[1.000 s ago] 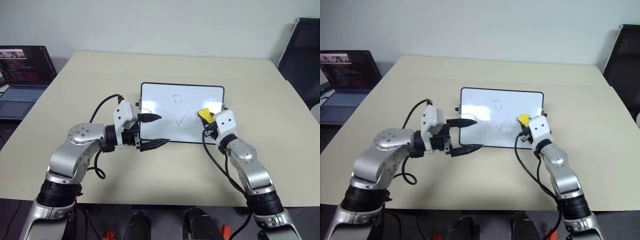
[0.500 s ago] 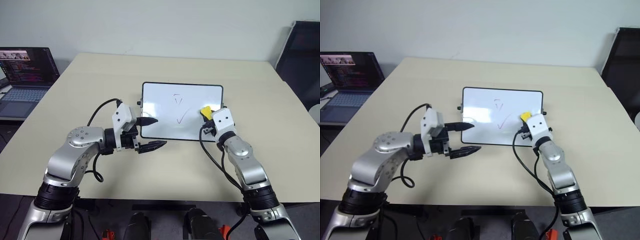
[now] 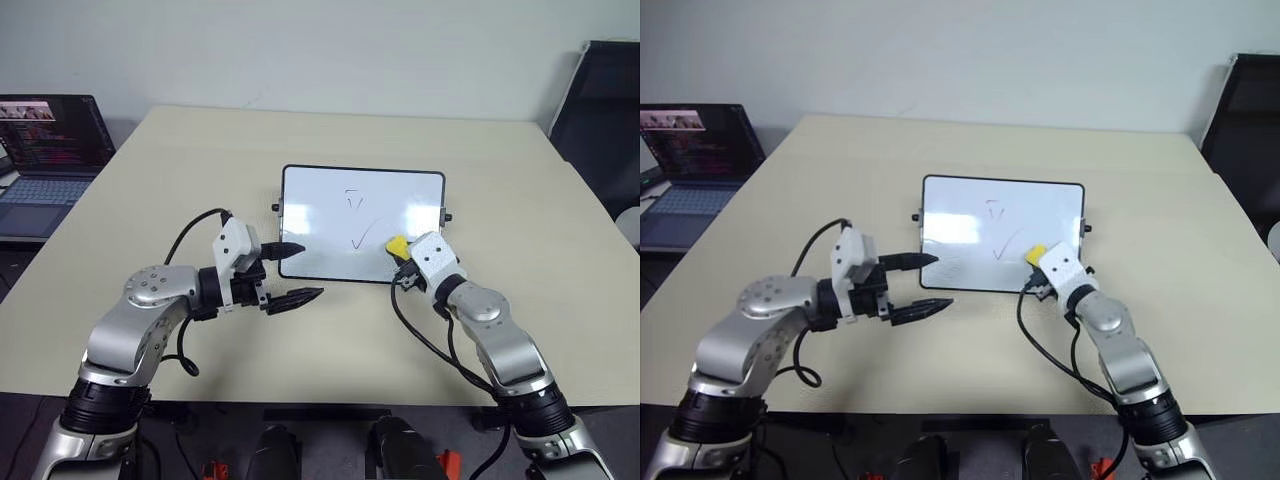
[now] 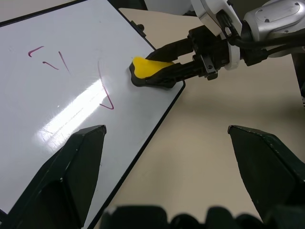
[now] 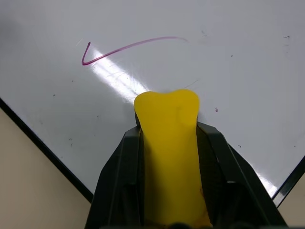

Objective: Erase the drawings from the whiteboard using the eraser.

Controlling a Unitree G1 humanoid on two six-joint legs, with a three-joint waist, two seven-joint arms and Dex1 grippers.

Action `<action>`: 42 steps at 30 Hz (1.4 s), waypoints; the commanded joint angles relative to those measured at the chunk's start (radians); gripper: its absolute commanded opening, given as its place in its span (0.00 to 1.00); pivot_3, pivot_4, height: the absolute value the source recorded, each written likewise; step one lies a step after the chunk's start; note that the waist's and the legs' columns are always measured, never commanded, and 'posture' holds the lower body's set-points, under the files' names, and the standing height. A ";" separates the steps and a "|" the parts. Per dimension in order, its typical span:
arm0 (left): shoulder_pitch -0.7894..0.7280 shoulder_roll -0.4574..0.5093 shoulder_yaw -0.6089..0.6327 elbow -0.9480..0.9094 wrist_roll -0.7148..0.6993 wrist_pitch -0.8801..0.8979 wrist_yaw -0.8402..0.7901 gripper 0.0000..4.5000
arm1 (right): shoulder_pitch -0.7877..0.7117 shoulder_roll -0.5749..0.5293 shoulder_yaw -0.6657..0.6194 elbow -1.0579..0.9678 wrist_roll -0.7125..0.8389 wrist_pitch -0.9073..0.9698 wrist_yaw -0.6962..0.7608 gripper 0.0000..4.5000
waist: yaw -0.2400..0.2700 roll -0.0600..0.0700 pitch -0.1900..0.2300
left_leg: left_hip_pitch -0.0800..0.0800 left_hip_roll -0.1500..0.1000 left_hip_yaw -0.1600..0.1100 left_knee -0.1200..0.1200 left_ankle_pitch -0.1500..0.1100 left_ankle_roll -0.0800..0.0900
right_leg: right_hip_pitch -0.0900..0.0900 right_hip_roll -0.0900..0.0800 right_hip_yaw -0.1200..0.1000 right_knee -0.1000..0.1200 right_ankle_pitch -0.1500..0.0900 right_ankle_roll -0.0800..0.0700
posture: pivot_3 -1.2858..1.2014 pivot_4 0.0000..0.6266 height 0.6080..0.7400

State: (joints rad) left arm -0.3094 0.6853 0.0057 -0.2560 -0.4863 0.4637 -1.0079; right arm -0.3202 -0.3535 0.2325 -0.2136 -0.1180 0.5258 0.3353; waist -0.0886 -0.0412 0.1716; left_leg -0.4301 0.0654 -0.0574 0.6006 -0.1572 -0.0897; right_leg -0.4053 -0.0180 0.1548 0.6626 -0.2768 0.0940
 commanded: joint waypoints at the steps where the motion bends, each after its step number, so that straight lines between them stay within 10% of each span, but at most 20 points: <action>1: 0.004 0.003 0.035 0.010 -0.004 -0.027 0.004 1.00 | 0.019 -0.003 -0.008 0.002 -0.008 0.048 0.004 0.26 | 0.000 0.000 0.000 | 0.000 0.000 0.000 0.000 0.000 0.000 | 0.000 0.000 0.000 -0.001 0.000 0.000 | 0.52 0.24 1.00; 15: 0.089 -0.060 0.196 -0.013 -0.010 -0.047 0.207 1.00 | 0.210 0.019 -0.323 -0.374 0.333 0.015 0.123 0.25 | 0.008 0.001 0.001 | -0.004 0.000 -0.001 -0.010 -0.001 -0.001 | -0.001 0.000 -0.003 -0.001 -0.004 0.004 | 0.52 0.24 1.00; 29: 0.093 -0.062 0.216 -0.120 -0.073 0.042 0.295 1.00 | 0.404 -0.034 -0.218 -0.406 0.405 -0.159 0.257 0.25 | 0.008 0.001 0.002 | -0.003 0.000 0.000 -0.008 -0.002 -0.003 | 0.000 -0.001 -0.002 -0.002 -0.006 0.001 | 0.52 0.24 1.00; 42: 0.101 -0.028 0.176 -0.096 -0.033 0.025 0.260 1.00 | 0.069 -0.080 -0.141 -0.253 0.224 -0.020 0.107 0.25 | 0.006 0.001 0.002 | -0.003 0.000 0.000 -0.008 -0.002 -0.003 | 0.000 -0.001 -0.002 -0.001 -0.006 0.000 | 0.52 0.24 1.00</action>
State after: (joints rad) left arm -0.2123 0.6449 0.1722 -0.3456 -0.5252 0.5140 -0.7336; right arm -0.2242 -0.4219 0.0739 -0.4715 0.1476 0.4797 0.4675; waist -0.0829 -0.0403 0.1735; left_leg -0.4328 0.0652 -0.0576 0.5925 -0.1595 -0.0928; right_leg -0.4055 -0.0187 0.1529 0.6612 -0.2828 0.0942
